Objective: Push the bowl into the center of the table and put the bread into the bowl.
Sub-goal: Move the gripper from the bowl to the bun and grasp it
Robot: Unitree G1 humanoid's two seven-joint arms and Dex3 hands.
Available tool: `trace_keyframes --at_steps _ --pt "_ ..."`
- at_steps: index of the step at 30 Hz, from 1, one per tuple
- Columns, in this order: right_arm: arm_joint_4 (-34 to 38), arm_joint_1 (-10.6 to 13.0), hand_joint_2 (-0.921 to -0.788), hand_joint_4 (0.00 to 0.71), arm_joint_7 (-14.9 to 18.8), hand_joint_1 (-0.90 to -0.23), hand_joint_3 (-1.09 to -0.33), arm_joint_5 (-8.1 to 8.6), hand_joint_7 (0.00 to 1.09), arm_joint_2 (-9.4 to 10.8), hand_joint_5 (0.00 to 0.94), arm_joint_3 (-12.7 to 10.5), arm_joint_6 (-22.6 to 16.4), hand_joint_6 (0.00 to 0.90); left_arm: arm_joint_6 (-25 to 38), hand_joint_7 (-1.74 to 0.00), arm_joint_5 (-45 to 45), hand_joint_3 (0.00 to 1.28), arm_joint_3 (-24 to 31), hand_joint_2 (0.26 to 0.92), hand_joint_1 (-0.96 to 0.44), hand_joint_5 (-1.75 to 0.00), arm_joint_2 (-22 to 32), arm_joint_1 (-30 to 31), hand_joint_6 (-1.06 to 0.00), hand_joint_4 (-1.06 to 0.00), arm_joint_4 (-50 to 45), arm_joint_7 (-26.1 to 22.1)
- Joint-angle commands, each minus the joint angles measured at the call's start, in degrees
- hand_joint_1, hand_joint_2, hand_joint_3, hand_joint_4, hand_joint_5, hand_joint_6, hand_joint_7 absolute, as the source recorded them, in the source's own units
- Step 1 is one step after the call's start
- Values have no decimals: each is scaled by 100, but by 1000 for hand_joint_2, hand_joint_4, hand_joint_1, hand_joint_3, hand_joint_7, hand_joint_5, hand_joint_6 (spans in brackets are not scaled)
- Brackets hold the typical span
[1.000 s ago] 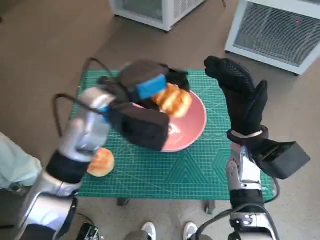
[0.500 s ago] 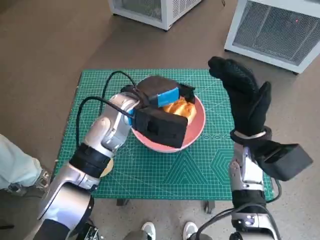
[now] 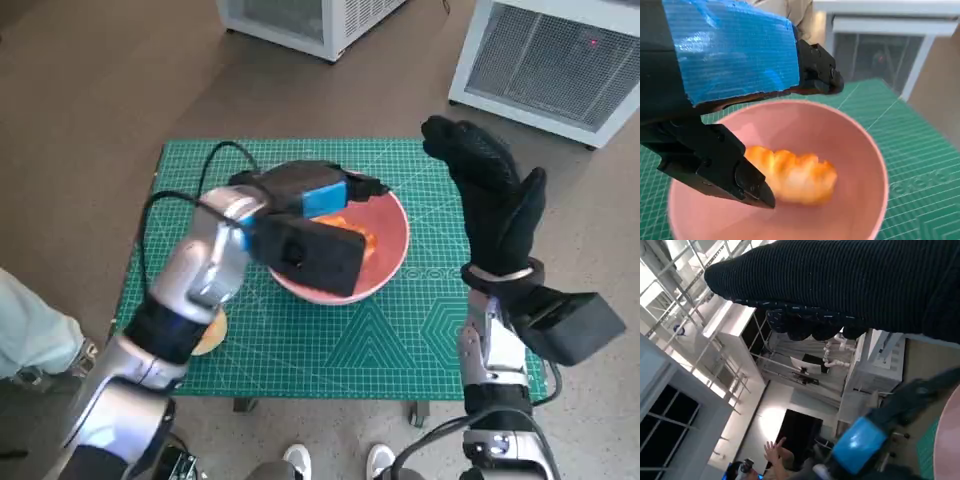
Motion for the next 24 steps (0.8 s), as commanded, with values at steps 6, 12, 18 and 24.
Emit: trace_keyframes --at_steps 6,12,18,24 --pt "-23 136 -921 290 -87 -726 -722 -84 423 91 5 88 55 121 590 -11 -418 1 928 728 -141 -11 1025 886 -164 -42 -2057 -744" --pt "-31 141 -921 290 -97 -725 -723 -80 421 86 4 101 58 121 743 -13 -452 0 944 727 -135 -10 1089 958 -172 -56 -2260 -808" --pt "49 52 -921 286 17 -728 -728 48 421 190 1 162 130 119 756 -26 -1075 0 2342 714 -97 -20 2218 2007 -214 -108 -3371 -1186" --pt "92 9 -921 282 125 -732 -732 126 426 237 0 191 174 124 894 -26 -1407 1 2824 710 -114 -14 2698 2723 -239 -129 -3827 -1457"
